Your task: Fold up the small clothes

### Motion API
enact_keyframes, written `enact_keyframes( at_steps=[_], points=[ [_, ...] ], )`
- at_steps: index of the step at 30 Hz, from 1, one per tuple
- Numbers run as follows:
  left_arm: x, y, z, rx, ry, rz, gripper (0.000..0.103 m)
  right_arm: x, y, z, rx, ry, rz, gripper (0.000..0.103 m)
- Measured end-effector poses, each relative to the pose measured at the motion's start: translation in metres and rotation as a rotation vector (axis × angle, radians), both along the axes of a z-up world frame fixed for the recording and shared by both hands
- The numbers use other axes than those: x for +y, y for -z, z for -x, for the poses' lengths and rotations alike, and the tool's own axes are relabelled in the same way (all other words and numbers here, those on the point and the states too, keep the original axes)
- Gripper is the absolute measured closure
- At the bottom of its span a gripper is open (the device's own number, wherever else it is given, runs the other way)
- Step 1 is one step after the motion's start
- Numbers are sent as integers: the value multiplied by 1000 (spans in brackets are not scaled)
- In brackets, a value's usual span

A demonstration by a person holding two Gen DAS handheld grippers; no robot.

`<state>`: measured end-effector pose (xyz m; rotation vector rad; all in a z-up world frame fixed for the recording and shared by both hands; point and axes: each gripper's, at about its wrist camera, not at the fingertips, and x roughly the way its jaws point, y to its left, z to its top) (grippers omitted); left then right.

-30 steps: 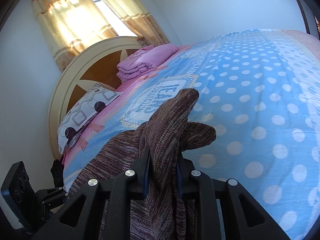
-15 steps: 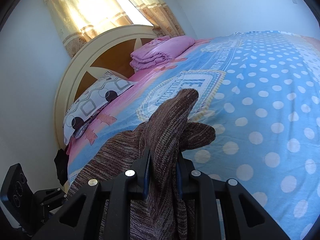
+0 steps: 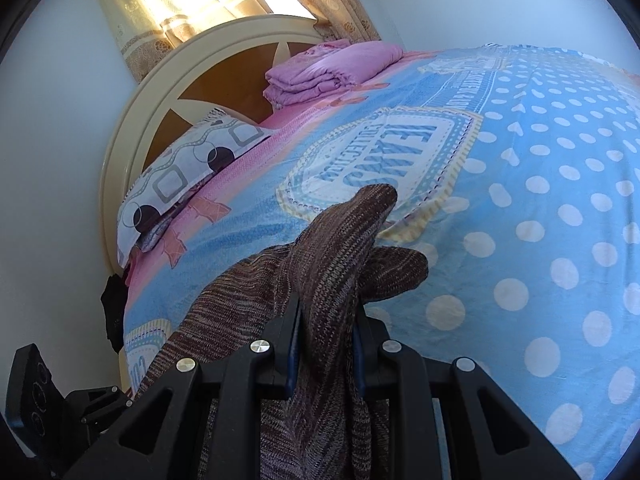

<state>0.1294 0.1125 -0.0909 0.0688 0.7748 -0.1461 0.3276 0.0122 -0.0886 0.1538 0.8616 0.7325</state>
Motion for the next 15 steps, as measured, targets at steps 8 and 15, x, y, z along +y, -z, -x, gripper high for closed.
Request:
enact_keyframes(
  at_steps=[8, 15],
  points=[
    [6, 12, 5, 23, -17, -1, 83, 10, 17, -14, 25, 1, 30, 82],
    [4, 20, 6, 33, -29, 7, 83, 11, 36, -23, 61, 25, 41, 82]
  ],
)
